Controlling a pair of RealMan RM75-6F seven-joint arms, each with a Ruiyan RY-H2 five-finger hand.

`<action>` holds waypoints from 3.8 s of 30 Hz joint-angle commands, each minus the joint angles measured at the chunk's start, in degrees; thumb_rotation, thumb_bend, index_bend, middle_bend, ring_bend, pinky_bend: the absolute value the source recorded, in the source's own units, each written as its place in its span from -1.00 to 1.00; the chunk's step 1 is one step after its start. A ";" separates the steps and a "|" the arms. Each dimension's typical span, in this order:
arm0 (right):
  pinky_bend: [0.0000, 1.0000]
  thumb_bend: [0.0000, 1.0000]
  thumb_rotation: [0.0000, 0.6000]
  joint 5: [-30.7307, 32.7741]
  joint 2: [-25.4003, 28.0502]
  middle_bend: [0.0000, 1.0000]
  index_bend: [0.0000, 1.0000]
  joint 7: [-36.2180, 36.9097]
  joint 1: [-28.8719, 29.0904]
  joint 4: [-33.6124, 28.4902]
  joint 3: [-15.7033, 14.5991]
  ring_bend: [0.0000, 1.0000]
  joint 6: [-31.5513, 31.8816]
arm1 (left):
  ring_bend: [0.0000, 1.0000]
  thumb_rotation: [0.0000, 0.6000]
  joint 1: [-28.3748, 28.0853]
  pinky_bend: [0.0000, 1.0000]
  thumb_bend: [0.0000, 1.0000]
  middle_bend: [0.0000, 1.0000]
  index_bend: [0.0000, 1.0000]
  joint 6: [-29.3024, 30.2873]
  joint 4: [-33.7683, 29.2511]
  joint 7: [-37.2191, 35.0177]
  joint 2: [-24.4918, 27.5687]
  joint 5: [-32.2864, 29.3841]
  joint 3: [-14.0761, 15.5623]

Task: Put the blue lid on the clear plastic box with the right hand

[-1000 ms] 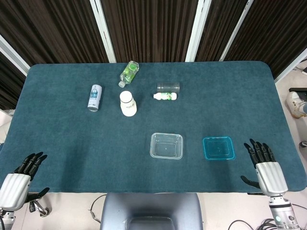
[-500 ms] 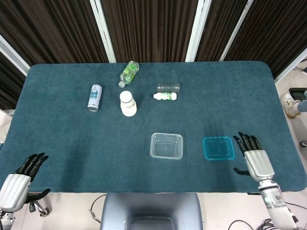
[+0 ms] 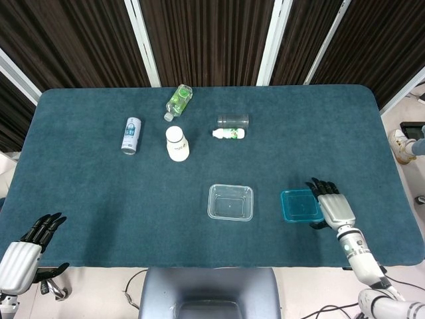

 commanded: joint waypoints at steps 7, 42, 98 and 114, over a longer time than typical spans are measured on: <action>-0.95 -0.60 1.00 2.31 -1.53 -0.90 -1.00 0.29 2.08 1.83 -0.36 -1.00 -3.15 | -0.83 1.00 0.00 -0.20 -0.08 -0.83 -0.74 -0.10 -0.11 0.05 0.02 -0.18 -0.01; -0.27 -0.60 1.00 8.23 -4.57 -0.13 -0.41 1.73 7.03 6.59 -1.49 -0.14 -8.83 | -0.83 1.00 -0.04 -0.20 -0.08 -0.83 -0.74 -0.38 -0.26 0.28 0.17 -0.29 0.09; -0.21 -0.58 1.00 4.14 -13.93 0.09 -0.32 -12.19 8.15 -14.54 4.01 -0.09 12.18 | -0.83 1.00 0.04 -0.20 -0.08 -0.83 -0.74 -0.15 -0.02 -2.07 0.88 -0.83 0.00; -0.27 -0.58 1.00 8.31 -20.44 0.09 -0.37 -14.72 8.72 -13.59 4.64 -0.15 15.71 | -0.83 1.00 -0.03 -0.20 -0.08 -0.83 -0.74 -0.06 0.33 -2.97 1.04 -0.43 0.12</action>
